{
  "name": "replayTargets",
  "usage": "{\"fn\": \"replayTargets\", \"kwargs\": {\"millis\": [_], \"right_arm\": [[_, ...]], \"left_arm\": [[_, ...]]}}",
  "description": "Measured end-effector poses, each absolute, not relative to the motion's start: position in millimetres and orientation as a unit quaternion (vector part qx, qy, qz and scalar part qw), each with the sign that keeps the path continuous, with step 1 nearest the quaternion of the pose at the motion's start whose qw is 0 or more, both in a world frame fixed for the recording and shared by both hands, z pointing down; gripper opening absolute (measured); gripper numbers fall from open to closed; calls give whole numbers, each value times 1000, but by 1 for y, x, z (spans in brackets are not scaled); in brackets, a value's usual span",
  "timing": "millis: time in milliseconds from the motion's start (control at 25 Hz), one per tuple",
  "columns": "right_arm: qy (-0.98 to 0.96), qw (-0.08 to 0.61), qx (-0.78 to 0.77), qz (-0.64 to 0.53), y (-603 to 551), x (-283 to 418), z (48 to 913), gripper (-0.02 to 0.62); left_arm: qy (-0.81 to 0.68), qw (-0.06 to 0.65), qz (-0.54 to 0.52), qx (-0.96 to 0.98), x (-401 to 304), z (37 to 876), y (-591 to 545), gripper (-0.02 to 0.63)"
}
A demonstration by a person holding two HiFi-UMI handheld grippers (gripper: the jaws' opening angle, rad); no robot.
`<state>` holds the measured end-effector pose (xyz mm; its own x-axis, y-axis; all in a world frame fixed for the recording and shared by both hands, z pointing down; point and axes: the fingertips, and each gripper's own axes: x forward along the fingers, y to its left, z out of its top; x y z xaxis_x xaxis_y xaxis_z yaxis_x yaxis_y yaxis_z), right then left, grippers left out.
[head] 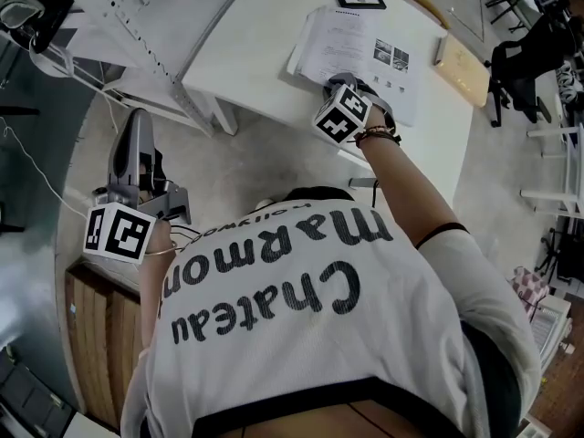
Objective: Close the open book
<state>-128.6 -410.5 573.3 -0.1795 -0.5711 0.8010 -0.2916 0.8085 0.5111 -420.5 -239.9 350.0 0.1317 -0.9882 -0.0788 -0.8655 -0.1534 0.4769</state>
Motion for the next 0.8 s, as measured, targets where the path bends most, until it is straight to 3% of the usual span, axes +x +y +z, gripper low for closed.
{"fn": "replayTargets", "kwargs": {"millis": [360, 800], "right_arm": [[-769, 548, 313, -102, -410, -124, 562, 54], [-808, 448, 381, 29, -415, -113, 544, 44]], "left_arm": [[-621, 157, -193, 743, -411, 345, -242, 23], [-620, 157, -189, 746, -403, 343, -240, 23]]}}
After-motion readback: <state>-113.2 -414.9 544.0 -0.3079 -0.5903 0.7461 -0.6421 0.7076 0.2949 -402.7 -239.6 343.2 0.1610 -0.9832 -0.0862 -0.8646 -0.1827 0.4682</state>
